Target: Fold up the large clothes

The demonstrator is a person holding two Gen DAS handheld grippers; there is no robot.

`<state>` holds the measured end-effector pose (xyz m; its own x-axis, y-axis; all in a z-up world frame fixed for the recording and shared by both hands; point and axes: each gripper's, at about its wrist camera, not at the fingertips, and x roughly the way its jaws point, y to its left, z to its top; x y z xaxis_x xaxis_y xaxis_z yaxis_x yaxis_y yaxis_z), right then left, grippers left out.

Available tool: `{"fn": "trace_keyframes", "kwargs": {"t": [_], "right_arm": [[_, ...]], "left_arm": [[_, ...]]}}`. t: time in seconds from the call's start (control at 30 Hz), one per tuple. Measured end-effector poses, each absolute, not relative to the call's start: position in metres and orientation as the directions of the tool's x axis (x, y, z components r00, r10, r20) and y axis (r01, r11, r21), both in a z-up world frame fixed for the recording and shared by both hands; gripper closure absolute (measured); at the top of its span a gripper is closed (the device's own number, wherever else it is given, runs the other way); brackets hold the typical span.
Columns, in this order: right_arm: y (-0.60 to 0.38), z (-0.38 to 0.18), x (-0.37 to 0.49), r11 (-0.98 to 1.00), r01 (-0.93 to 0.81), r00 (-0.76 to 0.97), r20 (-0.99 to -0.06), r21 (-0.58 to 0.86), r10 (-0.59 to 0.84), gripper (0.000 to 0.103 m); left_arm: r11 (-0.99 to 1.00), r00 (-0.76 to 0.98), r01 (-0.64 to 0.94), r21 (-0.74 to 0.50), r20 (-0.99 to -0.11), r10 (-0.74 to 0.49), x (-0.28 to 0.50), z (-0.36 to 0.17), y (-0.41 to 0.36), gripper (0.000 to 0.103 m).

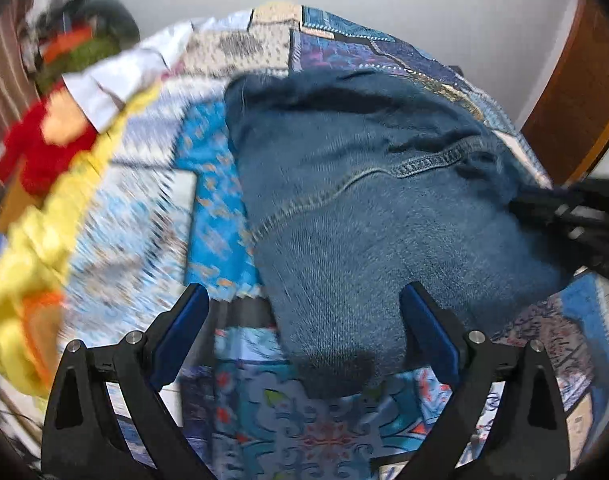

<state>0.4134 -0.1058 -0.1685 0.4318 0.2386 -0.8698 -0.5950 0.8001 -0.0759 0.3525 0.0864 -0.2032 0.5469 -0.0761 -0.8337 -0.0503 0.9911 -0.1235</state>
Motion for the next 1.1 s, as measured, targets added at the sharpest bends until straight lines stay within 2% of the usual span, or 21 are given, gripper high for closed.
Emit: {"fn": "trace_keyframes", "kwargs": {"t": [0.03, 0.1, 0.13, 0.17, 0.43, 0.57, 0.7, 0.9, 1.1], "right_arm": [[-0.112, -0.173, 0.414, 0.803, -0.594, 0.42, -0.871, -0.051, 0.255, 0.088], [-0.125, -0.176, 0.415, 0.822, -0.566, 0.447, -0.862, -0.065, 0.24, 0.051], [-0.129, -0.178, 0.415, 0.831, -0.55, 0.466, -0.858, -0.088, 0.217, 0.019], [-0.138, -0.18, 0.415, 0.846, -0.515, 0.512, -0.841, -0.136, 0.176, 0.006], [-0.19, -0.198, 0.423, 0.88, -0.443, 0.351, -0.871, 0.169, 0.344, 0.006], [-0.204, -0.194, 0.419, 0.88, -0.41, 0.313, -0.869, 0.239, 0.382, 0.006], [-0.208, -0.176, 0.414, 0.875, -0.414, 0.313, -0.863, 0.252, 0.397, 0.006], [-0.19, -0.142, 0.419, 0.842, -0.475, 0.341, -0.829, 0.255, 0.444, 0.006], [-0.166, -0.148, 0.446, 0.822, -0.482, 0.29, -0.831, 0.302, 0.475, 0.006]], "left_arm": [[0.988, 0.538, -0.054, -0.144, -0.838, -0.093, 0.353, -0.208, 0.086, 0.004], [0.99, 0.543, -0.062, -0.124, -0.837, -0.071, 0.352, -0.211, 0.085, 0.0], [0.993, 0.555, -0.058, -0.101, -0.83, -0.052, 0.35, -0.212, 0.082, 0.0], [0.994, 0.557, -0.054, -0.094, -0.829, -0.048, 0.349, -0.212, 0.081, 0.0], [0.999, 0.569, -0.008, -0.036, -0.822, -0.025, 0.332, -0.213, 0.069, 0.0], [1.0, 0.574, 0.028, 0.004, -0.819, -0.013, 0.321, -0.204, 0.071, 0.0], [0.999, 0.591, 0.001, 0.044, -0.806, 0.035, 0.317, -0.193, 0.084, 0.0], [0.996, 0.6, -0.076, -0.056, -0.8, 0.001, 0.338, -0.172, 0.12, 0.0], [0.973, 0.556, -0.107, -0.204, -0.824, -0.112, 0.379, -0.181, 0.145, 0.0]]}}
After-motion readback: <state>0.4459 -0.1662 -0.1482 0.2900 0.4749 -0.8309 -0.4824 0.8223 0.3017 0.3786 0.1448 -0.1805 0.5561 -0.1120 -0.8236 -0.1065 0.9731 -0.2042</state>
